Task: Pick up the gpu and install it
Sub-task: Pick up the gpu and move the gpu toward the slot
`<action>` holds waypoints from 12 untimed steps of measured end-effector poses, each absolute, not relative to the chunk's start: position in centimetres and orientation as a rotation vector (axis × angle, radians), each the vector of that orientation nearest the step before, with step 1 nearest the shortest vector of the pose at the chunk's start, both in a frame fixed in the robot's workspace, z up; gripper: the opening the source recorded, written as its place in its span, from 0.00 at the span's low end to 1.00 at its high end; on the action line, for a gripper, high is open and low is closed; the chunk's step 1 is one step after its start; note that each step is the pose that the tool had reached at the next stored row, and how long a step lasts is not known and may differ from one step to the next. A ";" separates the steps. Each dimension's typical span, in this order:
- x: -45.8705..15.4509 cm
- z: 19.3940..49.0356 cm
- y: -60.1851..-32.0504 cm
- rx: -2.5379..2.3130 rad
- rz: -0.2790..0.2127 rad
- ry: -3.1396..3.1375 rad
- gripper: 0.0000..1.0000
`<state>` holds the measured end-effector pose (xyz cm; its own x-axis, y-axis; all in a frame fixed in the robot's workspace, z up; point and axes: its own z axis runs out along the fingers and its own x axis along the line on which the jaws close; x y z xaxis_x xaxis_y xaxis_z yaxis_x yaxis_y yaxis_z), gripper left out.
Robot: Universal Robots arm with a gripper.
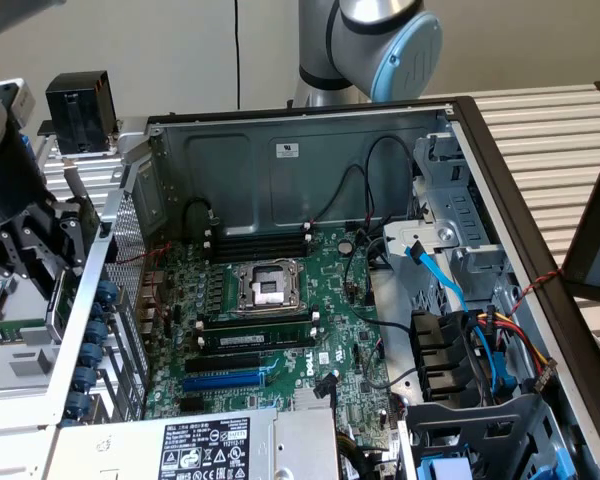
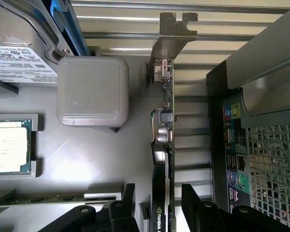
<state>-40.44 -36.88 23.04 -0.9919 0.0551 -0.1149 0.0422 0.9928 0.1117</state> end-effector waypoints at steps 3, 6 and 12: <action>-40.3 23.0 -36.4 0.072 0.166 3.019 0.51; -40.3 23.0 -35.9 0.070 0.166 3.022 0.51; -40.3 23.0 -35.9 0.061 0.166 3.028 0.51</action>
